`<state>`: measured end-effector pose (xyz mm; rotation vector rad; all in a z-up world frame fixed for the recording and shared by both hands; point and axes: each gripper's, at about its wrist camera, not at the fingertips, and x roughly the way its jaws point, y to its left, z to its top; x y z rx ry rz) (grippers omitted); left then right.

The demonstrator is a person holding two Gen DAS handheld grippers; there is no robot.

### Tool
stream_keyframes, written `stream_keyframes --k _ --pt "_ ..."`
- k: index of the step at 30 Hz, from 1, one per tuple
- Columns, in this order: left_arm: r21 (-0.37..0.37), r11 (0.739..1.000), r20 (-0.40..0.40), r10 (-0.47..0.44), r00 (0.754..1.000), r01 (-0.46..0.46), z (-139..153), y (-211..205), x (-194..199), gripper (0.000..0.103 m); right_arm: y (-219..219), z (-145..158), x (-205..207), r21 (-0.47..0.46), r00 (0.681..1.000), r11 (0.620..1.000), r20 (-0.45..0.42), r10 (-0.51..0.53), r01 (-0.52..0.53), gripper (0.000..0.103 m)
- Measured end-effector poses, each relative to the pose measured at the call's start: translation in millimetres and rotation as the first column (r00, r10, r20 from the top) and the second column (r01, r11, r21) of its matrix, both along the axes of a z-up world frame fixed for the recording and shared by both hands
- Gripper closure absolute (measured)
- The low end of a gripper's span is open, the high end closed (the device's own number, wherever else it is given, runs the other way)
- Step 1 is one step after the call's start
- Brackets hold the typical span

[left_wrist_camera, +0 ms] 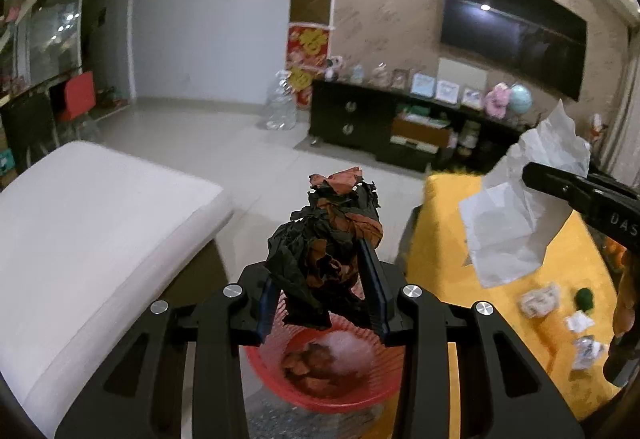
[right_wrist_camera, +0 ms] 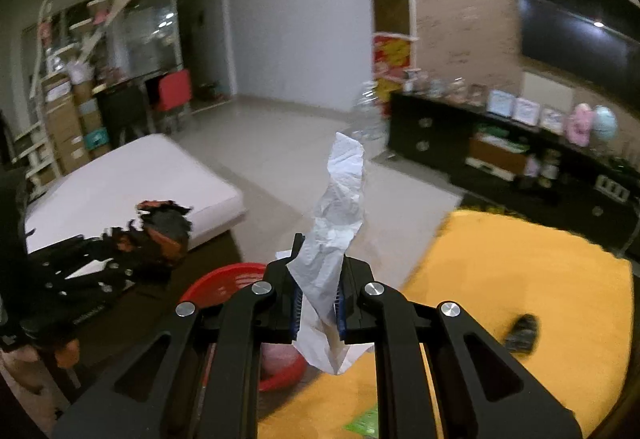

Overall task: Collect trash
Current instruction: 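Carry the black bag and tissue over the red wastebasket and open both tools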

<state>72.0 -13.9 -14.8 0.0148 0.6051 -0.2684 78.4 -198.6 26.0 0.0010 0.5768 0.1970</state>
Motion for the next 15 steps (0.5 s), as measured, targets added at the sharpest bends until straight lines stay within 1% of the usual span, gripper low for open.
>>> stream_keyframes --k 3,7,10,13,15 --pt "0.008 1.0 -0.052 0.009 0.999 -0.009 -15.0 6.0 8.6 0.067 15.6 -18.8 13.3 0.013 0.998 0.999 -0.042 0.045 -0.044 0.09" --pt "0.048 0.999 -0.122 0.02 0.992 -0.014 -40.4 4.7 19.1 0.067 30.2 -44.6 32.2 0.04 0.99 0.996 -0.118 0.079 -0.074 0.09" --pt "0.067 0.998 -0.162 0.022 0.987 -0.011 -53.6 5.2 27.2 0.067 39.6 -60.9 42.0 0.062 0.981 0.994 -0.167 0.103 -0.094 0.09" --pt "0.084 0.996 -0.198 0.023 0.98 -0.007 -64.8 2.8 31.9 0.065 52.3 -73.0 43.3 0.089 0.971 0.989 -0.198 0.135 -0.119 0.09" --pt "0.091 0.996 -0.223 0.025 0.975 -0.005 -70.6 1.7 33.5 0.064 57.2 -78.9 41.4 0.104 0.965 0.986 -0.215 0.152 -0.132 0.086"
